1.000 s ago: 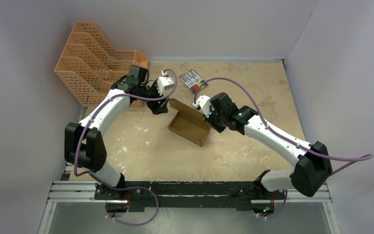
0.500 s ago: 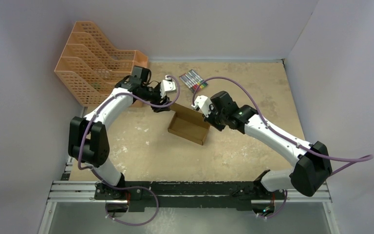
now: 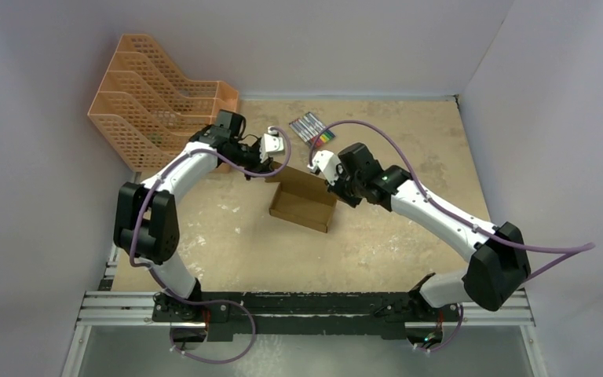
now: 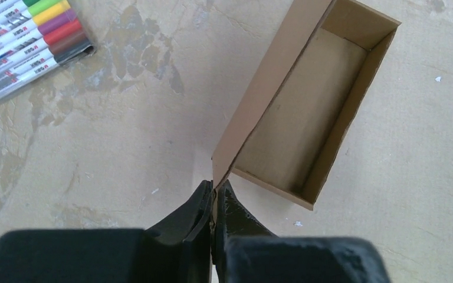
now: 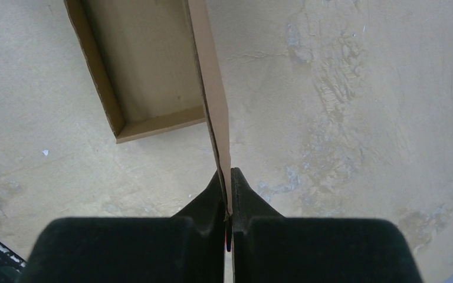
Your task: Fold the paper box
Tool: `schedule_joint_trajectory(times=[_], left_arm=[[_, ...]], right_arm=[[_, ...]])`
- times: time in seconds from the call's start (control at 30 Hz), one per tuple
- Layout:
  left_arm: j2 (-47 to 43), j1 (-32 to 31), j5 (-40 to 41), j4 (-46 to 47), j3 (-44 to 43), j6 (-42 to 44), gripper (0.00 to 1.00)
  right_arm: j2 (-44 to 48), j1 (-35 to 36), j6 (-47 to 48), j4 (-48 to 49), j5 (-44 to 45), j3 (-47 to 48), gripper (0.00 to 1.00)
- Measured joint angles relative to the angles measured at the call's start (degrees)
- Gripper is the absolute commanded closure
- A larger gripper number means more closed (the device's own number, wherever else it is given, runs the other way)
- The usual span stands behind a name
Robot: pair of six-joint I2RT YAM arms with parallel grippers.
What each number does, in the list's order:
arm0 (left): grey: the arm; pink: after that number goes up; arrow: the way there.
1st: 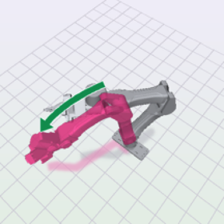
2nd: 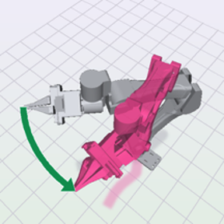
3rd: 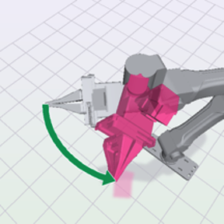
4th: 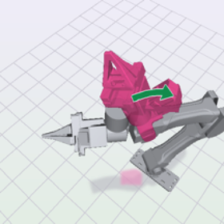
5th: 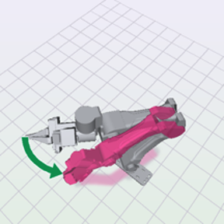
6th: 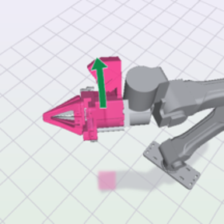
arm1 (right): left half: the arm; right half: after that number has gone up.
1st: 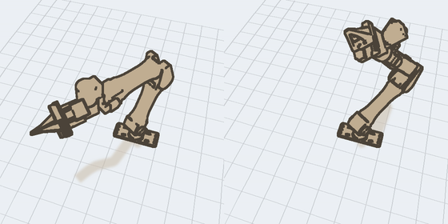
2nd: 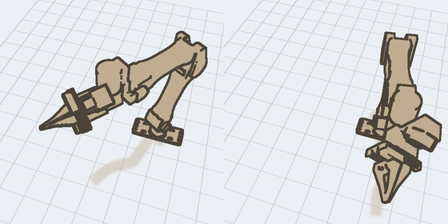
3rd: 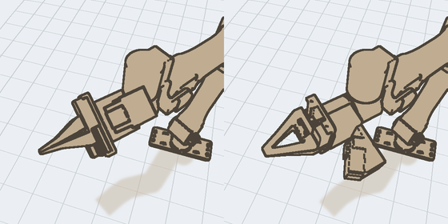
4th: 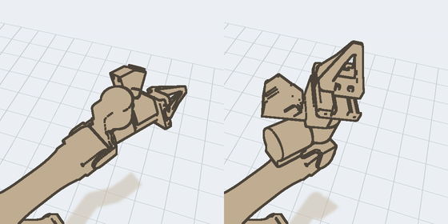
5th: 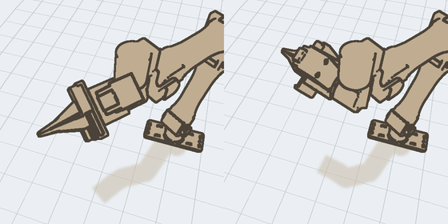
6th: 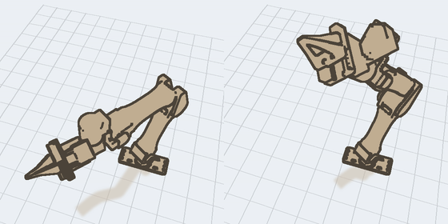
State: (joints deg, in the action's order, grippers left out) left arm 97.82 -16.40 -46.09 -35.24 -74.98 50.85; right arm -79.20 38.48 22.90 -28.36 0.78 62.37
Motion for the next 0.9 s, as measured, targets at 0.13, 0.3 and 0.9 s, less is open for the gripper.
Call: schedule_joint_trajectory(times=[0.13,0.3,0.9], left_arm=[[-2.4,0.0,1.2,3.6,3.7,-4.9,1.00],[-9.6,-2.0,9.8,12.2,11.0,-20.1,1.00],[-22.4,-13.4,46.9,26.0,24.8,-71.3,1.00]], right_arm=[[-1.5,-0.2,-1.7,0.5,0.3,0.8,1.00],[-2.1,-0.3,-6.3,2.2,1.6,1.4,1.00],[-8.3,0.3,-31.4,6.5,10.8,6.4,1.00]])
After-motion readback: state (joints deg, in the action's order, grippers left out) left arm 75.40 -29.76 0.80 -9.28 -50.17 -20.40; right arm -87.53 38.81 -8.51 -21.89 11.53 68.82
